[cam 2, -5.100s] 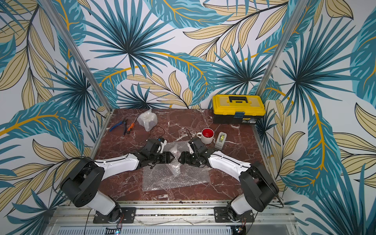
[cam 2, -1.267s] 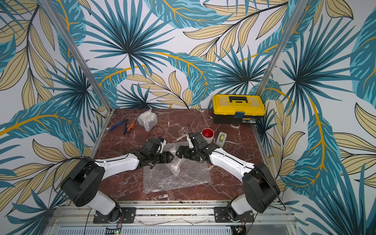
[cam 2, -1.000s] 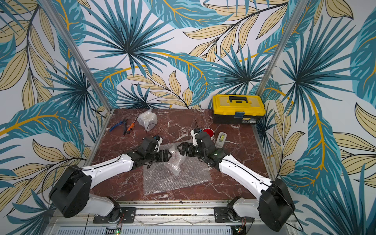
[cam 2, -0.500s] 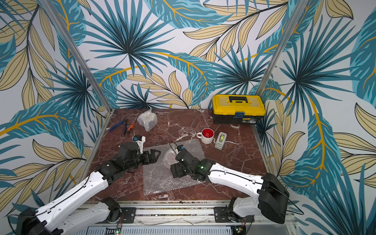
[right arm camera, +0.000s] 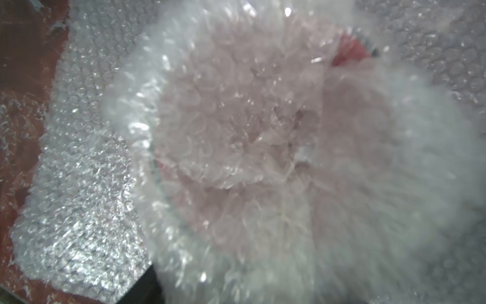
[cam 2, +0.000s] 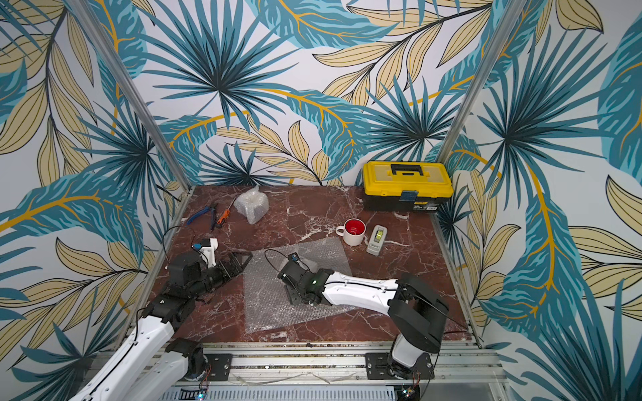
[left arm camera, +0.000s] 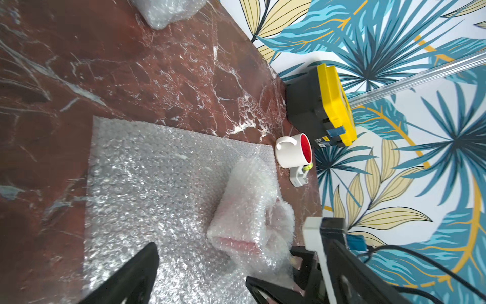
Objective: Wrap mugs in bubble wrap
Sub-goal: Pick up the bubble wrap from the bubble wrap.
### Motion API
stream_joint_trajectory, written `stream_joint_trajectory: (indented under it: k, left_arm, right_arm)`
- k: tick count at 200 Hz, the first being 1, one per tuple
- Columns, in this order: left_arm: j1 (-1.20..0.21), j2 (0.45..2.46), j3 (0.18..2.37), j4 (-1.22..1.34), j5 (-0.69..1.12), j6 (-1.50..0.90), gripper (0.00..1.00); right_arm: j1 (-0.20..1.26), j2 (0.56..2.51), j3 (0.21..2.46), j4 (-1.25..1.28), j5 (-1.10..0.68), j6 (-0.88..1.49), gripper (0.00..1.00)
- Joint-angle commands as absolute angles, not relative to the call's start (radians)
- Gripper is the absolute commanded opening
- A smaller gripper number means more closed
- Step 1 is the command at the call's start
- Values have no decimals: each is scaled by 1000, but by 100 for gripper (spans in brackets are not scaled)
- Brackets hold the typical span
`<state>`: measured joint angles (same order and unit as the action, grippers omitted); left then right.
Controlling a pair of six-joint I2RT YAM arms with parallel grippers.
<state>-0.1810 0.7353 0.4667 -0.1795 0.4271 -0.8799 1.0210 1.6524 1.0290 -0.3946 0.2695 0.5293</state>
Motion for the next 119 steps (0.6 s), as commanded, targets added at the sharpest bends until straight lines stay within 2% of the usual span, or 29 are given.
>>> stream_joint_trajectory:
  k: [1,63,98,119]
  left_arm:
    - [-161,718,434,-120,498,-898,100]
    - [-153,742,478,-129,469,-885,100]
    - [-153,837,586,-129,404,-852,100]
    - [-151,935,684,-140,355,-797,100]
  right_arm:
    - [1024,1664,1048,-407,314,541,54]
    - [1025,1611,1067,-433,327,578,0]
    - [1020,1545,1153,-447,412,536,0]
    - [978,1609,1309,-516,453,527,0]
